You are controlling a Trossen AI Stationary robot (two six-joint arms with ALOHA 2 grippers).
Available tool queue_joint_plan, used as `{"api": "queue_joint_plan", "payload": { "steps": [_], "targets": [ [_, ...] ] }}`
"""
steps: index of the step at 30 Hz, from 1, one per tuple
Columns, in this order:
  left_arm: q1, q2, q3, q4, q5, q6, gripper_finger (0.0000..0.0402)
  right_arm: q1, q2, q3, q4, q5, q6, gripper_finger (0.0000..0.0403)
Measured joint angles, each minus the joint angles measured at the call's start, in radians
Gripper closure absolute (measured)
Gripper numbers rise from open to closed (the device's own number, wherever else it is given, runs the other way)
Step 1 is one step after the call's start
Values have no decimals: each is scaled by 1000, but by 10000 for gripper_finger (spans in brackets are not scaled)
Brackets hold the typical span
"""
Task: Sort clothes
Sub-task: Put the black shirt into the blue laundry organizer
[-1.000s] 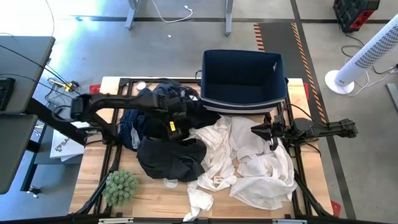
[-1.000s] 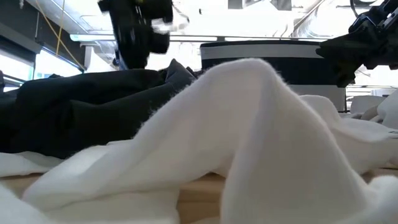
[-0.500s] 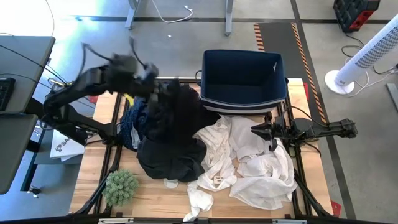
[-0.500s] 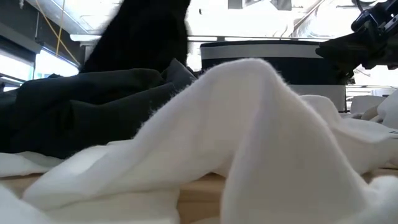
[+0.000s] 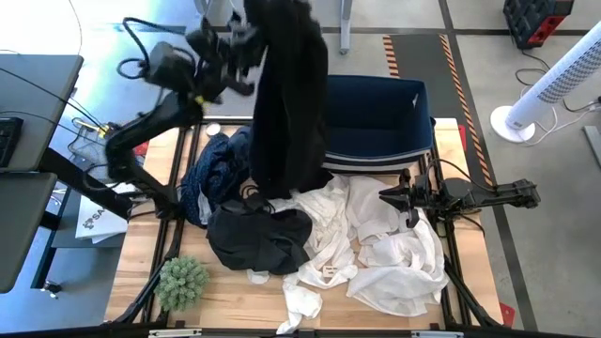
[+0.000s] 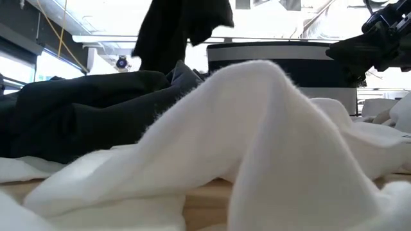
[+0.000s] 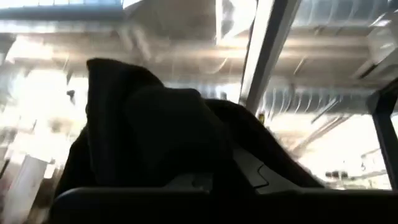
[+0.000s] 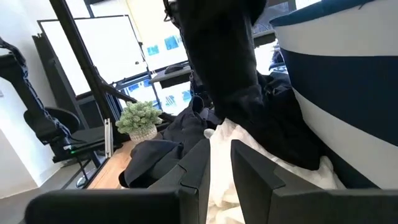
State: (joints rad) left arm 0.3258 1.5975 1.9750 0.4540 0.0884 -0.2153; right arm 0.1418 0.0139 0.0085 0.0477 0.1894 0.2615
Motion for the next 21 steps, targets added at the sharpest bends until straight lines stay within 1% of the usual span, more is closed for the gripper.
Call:
{"api": "queue_joint_plan", "payload": {
  "steps": [1, 3, 4, 6, 8, 10, 13, 16, 21],
  "targets": [
    [14, 32, 41, 1, 19, -3, 394, 0, 0, 0, 0, 0, 0, 344],
    [30, 73, 106, -87, 77, -38, 393, 0, 0, 0, 0, 0, 0, 344],
    [33, 79, 132, -169, 106, -45, 392, 0, 0, 0, 0, 0, 0, 344],
    [24, 69, 178, -398, 153, -29, 392, 0, 0, 0, 0, 0, 0, 344],
    [-4, 36, 220, -656, 156, 11, 392, 0, 0, 0, 0, 0, 0, 344],
    [-40, -2, 246, -887, 133, 35, 392, 0, 0, 0, 0, 0, 0, 344],
    [-107, -49, 249, -1161, 80, 38, 391, 0, 0, 0, 0, 0, 0, 344],
    [-181, -71, 245, -1386, 16, -11, 391, 0, 0, 0, 2, 0, 3, 344],
    [-282, -85, 244, -1720, -125, -123, 391, 0, 0, 0, 24, 0, 48, 344]
  ]
}}
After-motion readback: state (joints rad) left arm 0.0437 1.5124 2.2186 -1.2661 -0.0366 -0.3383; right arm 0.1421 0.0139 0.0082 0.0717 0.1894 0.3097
